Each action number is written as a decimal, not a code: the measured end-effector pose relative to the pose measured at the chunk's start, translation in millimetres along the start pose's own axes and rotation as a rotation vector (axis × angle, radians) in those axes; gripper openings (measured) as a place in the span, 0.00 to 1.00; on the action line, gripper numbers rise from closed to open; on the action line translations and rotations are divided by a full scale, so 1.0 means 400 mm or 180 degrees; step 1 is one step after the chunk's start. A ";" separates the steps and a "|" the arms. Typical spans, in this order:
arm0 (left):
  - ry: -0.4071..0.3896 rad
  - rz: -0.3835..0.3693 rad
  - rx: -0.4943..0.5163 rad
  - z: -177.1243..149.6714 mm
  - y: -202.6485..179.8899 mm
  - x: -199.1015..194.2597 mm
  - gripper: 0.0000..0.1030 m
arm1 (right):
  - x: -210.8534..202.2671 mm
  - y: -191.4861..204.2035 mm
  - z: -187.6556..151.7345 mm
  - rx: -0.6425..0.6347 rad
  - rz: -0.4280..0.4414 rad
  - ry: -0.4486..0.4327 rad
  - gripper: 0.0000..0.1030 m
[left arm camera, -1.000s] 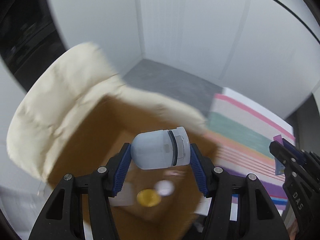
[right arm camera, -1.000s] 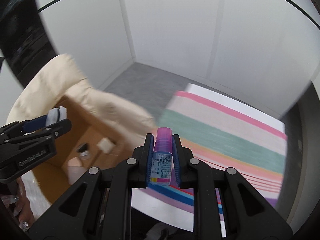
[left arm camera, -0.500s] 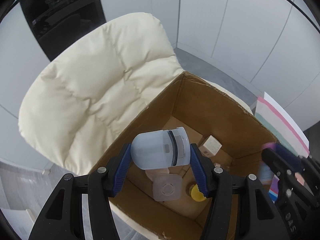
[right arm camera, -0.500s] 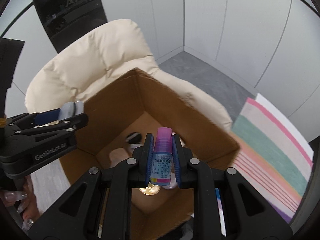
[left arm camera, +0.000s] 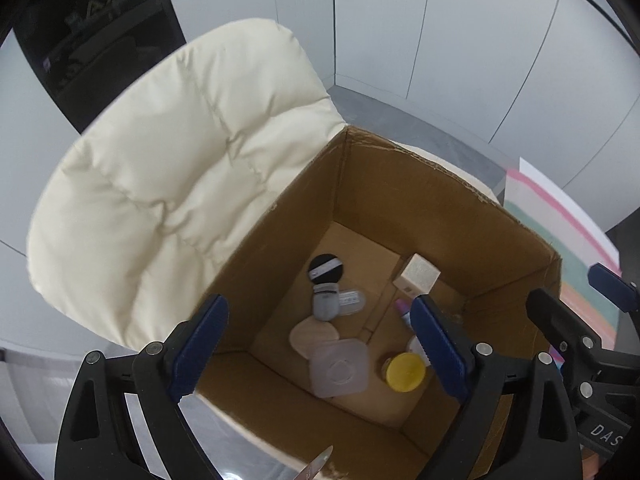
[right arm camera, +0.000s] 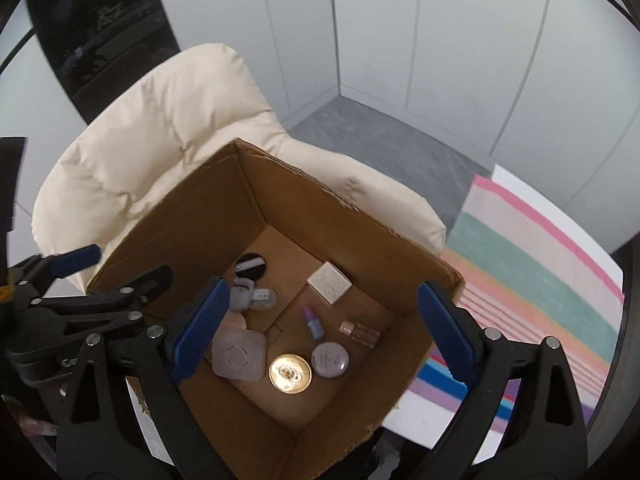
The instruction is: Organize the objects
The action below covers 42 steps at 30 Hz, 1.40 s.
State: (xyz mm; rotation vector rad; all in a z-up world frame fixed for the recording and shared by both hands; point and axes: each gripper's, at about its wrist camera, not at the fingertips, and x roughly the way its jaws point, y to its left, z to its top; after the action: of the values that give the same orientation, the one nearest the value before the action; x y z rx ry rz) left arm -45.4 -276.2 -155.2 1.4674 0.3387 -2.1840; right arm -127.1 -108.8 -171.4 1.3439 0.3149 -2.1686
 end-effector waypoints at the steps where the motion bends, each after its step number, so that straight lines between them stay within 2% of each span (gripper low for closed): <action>1: -0.0038 0.0032 0.0056 0.000 -0.001 -0.018 0.91 | -0.009 -0.005 -0.005 0.0040 -0.0012 0.0025 0.94; 3: -0.0143 0.0028 0.0160 -0.002 -0.010 -0.070 0.91 | -0.059 -0.019 -0.022 0.0141 0.0040 -0.0008 0.94; 7: -0.0306 -0.0146 0.0430 -0.011 -0.041 -0.229 0.91 | -0.201 -0.069 -0.068 0.0500 0.0078 -0.0136 0.94; 8: -0.0351 -0.0212 0.0501 -0.017 -0.050 -0.269 0.93 | -0.252 -0.090 -0.086 0.0666 0.0065 -0.0120 0.94; 9: -0.0391 -0.0334 0.0578 -0.026 -0.061 -0.313 1.00 | -0.284 -0.104 -0.098 0.0781 0.0029 -0.0098 0.94; 11: -0.0425 -0.0627 0.0712 -0.049 -0.084 -0.391 1.00 | -0.373 -0.140 -0.137 0.1076 -0.0046 -0.0039 0.94; 12: -0.0374 -0.0690 0.0786 -0.062 -0.099 -0.420 1.00 | -0.405 -0.152 -0.154 0.1185 -0.0057 -0.0062 0.94; 14: -0.0141 -0.0661 0.0956 -0.089 -0.133 -0.450 1.00 | -0.475 -0.175 -0.194 0.1376 -0.0062 -0.0203 0.94; 17: 0.0103 -0.0804 0.1153 -0.127 -0.172 -0.474 1.00 | -0.534 -0.184 -0.235 0.1464 -0.0365 -0.0212 0.94; 19: 0.0108 -0.0816 0.1196 -0.144 -0.189 -0.489 1.00 | -0.564 -0.180 -0.261 0.1442 -0.0448 -0.0208 0.94; 25: -0.0122 -0.0673 0.1312 -0.182 -0.212 -0.568 1.00 | -0.628 -0.166 -0.312 0.1442 -0.0608 -0.0131 0.94; 31: -0.0307 -0.0581 0.1476 -0.213 -0.223 -0.621 1.00 | -0.698 -0.137 -0.338 0.1394 -0.0758 -0.0228 0.94; 37: -0.0253 -0.0642 0.1477 -0.215 -0.227 -0.618 1.00 | -0.682 -0.132 -0.351 0.1491 -0.0957 -0.0017 0.94; 42: -0.0294 -0.0620 0.1466 -0.218 -0.222 -0.623 1.00 | -0.684 -0.118 -0.363 0.1426 -0.1017 -0.0017 0.94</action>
State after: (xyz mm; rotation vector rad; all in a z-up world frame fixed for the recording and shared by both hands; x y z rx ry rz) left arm 54.5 -97.4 33.6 1.6115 -0.0657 -2.6011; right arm 46.8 90.7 -3.7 1.6141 0.0383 -2.6184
